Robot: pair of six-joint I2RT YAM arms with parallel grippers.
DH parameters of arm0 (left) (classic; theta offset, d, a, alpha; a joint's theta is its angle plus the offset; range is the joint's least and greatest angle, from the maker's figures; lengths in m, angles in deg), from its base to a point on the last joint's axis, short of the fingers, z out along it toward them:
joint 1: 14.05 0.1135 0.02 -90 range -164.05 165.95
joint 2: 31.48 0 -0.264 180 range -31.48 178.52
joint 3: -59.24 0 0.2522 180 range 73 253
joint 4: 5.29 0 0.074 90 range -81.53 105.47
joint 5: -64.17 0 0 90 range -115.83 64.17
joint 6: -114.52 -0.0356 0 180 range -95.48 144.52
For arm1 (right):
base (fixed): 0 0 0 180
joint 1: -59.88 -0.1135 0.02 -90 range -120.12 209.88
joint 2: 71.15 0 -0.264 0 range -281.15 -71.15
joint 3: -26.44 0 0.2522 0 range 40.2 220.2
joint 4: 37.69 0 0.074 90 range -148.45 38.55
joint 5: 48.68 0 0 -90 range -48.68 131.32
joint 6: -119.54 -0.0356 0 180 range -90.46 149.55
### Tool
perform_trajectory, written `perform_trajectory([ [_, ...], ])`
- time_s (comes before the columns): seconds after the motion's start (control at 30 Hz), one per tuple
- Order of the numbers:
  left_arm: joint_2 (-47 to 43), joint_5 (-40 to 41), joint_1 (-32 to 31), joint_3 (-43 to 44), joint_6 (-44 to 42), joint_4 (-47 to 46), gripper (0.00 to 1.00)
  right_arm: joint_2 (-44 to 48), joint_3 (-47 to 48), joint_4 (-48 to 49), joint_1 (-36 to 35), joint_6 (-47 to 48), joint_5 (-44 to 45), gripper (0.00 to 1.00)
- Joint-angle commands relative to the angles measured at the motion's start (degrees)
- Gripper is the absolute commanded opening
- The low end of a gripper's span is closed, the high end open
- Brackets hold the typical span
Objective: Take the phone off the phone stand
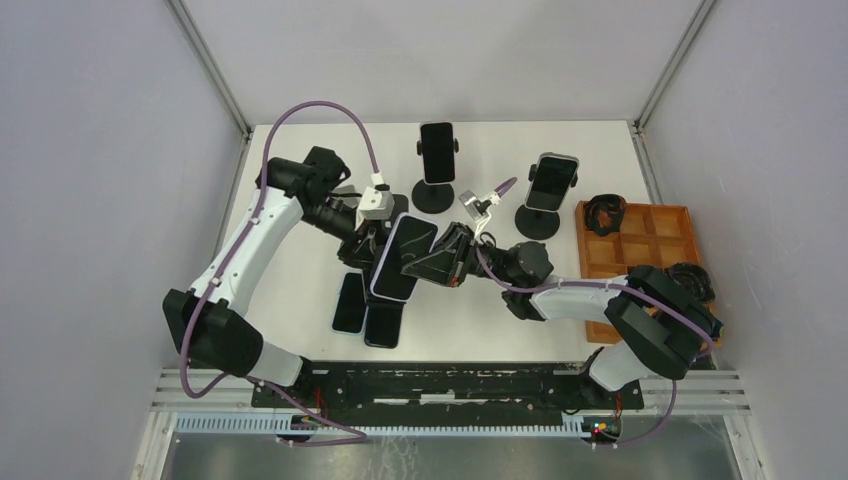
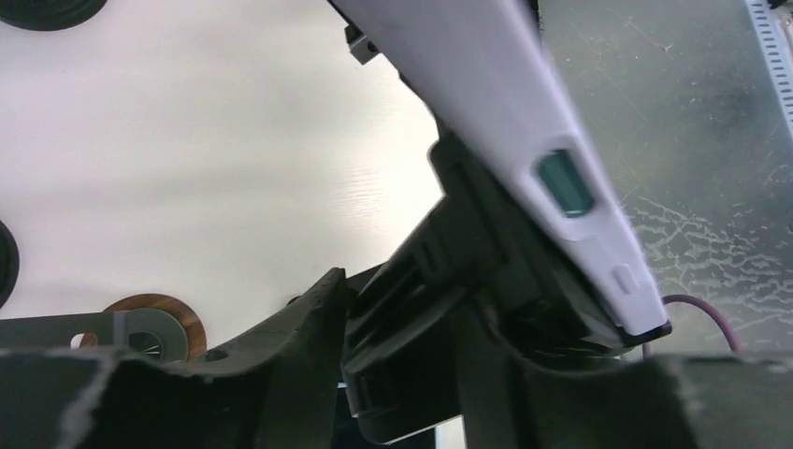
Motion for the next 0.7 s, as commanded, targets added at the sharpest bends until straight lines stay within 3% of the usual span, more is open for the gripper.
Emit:
perform_trajectory([
  [0.0, -1.88, -2.09, -0.29, 0.07, -3.92, -0.12, 0.4, 1.0, 2.85, 15.24, -0.67, -1.17, 4.36, 0.0],
  [0.07, -2.08, -1.61, -0.29, -0.18, -4.54, -0.13, 0.26, 1.87, 2.56, 13.86, -0.66, -0.63, 5.84, 0.0],
  [0.27, -3.32, -0.09, -0.29, -0.19, -6.01, -0.03, 0.1, 6.04, 2.87, 1.94, -0.6, 3.65, 11.24, 0.15],
  [0.33, -3.66, 0.55, -0.29, 0.03, -6.29, -0.03, 0.02, 7.71, 2.36, -1.17, -0.41, 4.99, 13.7, 0.16],
  [0.67, -5.56, 2.5, -0.37, -0.96, -8.28, -0.03, 0.02, 10.78, 1.89, -5.66, 1.44, 3.99, 18.62, 0.24],
])
